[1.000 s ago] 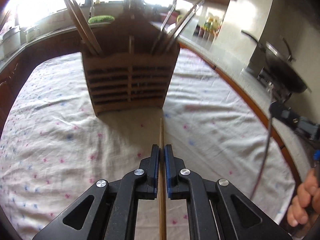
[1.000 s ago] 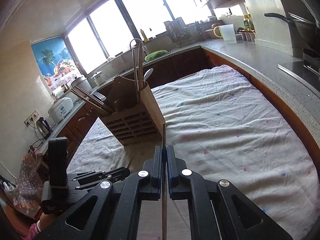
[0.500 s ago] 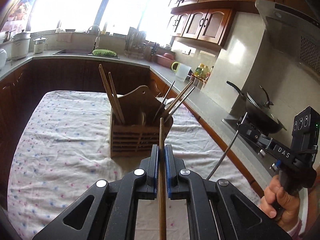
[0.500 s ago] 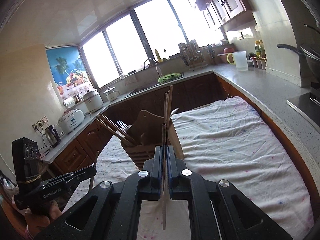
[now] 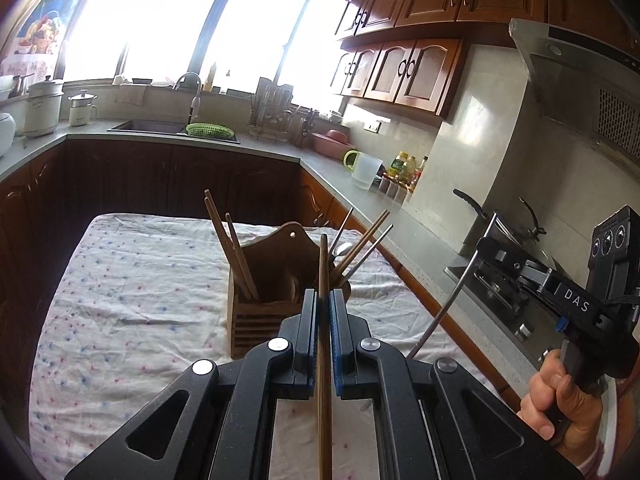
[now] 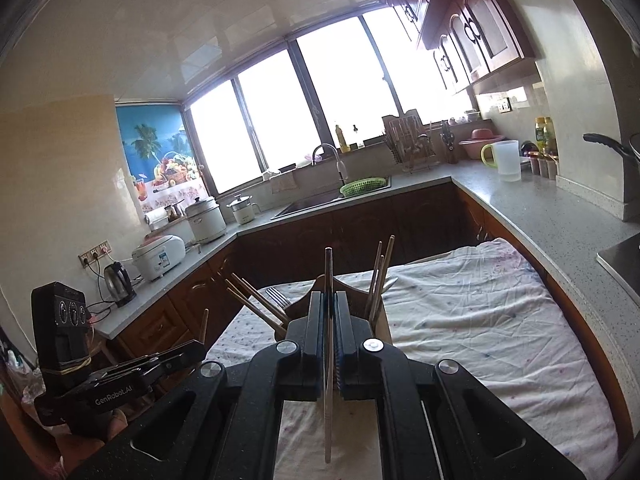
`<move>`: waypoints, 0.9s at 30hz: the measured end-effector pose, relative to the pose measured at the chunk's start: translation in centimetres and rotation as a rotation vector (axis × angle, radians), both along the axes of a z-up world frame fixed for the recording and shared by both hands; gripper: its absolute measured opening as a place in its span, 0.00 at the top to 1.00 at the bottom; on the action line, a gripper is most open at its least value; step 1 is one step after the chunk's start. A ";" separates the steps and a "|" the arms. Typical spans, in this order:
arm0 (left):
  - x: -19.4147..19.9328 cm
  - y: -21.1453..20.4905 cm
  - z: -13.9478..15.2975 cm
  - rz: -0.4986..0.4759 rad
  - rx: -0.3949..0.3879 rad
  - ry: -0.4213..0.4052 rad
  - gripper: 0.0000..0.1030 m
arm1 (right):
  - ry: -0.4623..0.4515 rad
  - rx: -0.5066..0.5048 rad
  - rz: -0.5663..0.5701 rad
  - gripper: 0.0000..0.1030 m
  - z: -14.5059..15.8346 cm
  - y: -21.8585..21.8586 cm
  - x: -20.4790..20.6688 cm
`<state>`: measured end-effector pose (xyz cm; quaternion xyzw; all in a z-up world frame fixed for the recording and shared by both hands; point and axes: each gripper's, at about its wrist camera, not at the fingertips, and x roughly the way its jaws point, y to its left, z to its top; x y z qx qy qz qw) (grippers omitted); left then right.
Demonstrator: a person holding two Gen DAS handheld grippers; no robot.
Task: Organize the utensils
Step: 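Lift both chopsticks and lower them into the wooden holder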
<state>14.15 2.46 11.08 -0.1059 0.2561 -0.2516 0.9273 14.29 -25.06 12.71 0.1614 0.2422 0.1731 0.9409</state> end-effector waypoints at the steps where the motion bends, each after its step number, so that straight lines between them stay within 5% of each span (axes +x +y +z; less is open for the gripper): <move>1: 0.2 0.0 0.3 0.004 -0.002 -0.011 0.96 | -0.008 0.000 -0.002 0.96 0.2 0.1 0.2; 12: 3.7 -0.4 2.8 0.151 -0.055 -0.211 0.96 | -0.111 -0.009 -0.066 0.96 2.6 1.0 4.7; 27: 9.6 -6.2 -1.6 0.402 -0.068 -0.469 0.96 | -0.139 -0.006 -0.135 0.96 -0.2 0.9 11.5</move>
